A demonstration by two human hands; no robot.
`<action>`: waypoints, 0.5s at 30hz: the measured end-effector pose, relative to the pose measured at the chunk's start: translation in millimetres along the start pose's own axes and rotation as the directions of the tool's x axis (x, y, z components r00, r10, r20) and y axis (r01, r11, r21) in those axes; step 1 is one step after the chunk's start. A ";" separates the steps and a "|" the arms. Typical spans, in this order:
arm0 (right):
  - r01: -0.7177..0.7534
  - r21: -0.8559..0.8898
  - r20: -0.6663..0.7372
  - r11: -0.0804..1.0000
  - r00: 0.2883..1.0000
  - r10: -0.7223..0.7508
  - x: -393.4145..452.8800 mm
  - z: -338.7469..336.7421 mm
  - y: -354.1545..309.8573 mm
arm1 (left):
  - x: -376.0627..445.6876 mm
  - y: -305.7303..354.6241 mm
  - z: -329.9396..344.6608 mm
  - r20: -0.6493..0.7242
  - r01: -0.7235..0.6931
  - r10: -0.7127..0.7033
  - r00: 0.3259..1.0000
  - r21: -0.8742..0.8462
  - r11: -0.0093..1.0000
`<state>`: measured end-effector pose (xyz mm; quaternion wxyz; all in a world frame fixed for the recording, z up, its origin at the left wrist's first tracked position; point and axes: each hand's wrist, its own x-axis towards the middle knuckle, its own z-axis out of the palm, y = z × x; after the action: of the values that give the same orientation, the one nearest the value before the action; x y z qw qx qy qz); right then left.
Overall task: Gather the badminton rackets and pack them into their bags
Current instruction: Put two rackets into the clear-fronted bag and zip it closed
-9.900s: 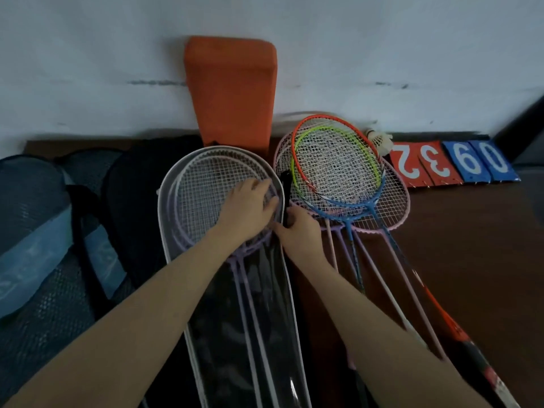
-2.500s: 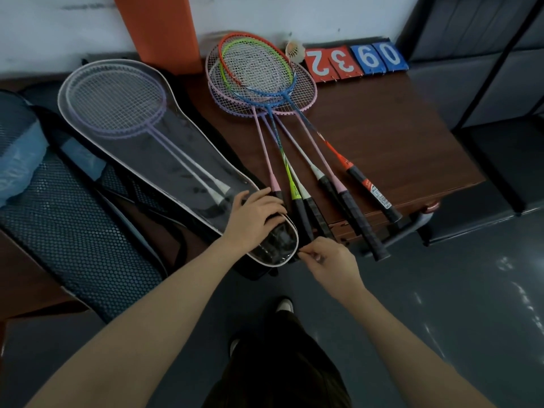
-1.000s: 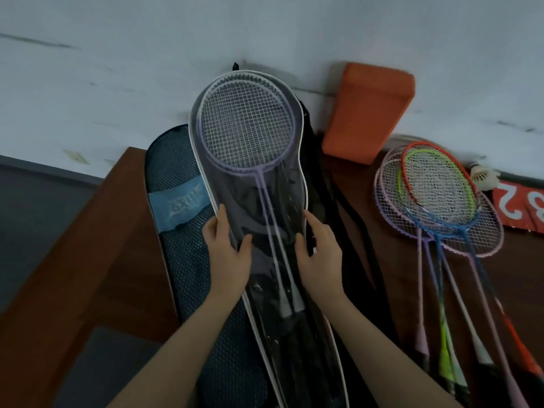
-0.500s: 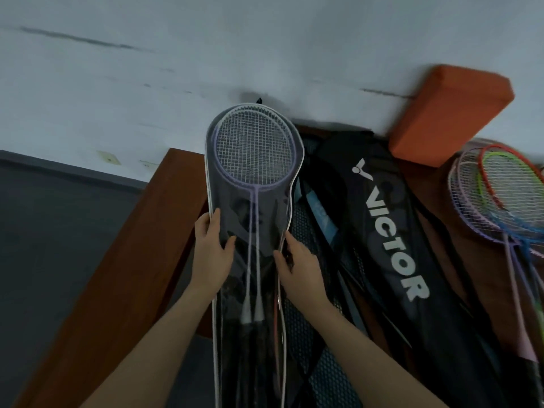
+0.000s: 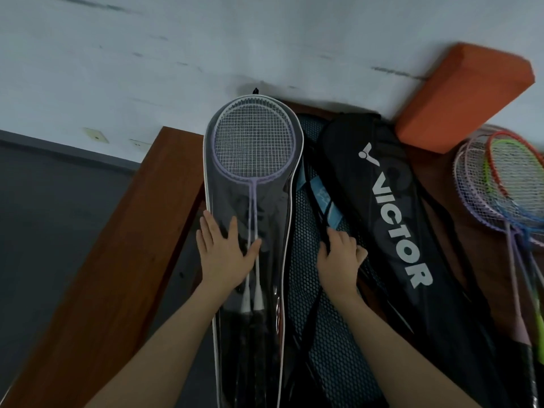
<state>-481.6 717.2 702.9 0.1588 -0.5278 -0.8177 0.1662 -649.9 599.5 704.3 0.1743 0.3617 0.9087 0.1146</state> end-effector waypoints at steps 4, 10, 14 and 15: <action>0.400 -0.004 0.088 0.916 0.913 -0.398 -11.9 2.3 -11.9 | -6.5 7.9 4.3 -0.009 -0.053 0.053 0.999 -0.033 0.998; 0.084 0.064 0.047 0.994 0.995 -0.087 -11.4 -2.2 17.6 | -23.5 38.1 14.3 0.028 -0.171 0.172 0.985 -0.041 0.984; -0.092 -0.018 0.075 0.996 0.993 0.093 -8.7 -3.9 26.0 | -16.6 55.6 18.4 -0.009 -0.144 0.145 0.989 0.050 0.988; -0.113 -0.047 0.087 0.992 0.989 0.117 -7.0 -3.1 26.7 | -13.4 58.3 18.5 -0.022 -0.148 0.149 0.989 0.055 0.988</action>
<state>-455.9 721.5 693.4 0.1011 -0.5693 -0.7956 0.1812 -597.5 633.2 710.0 0.1436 0.4312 0.8842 0.1078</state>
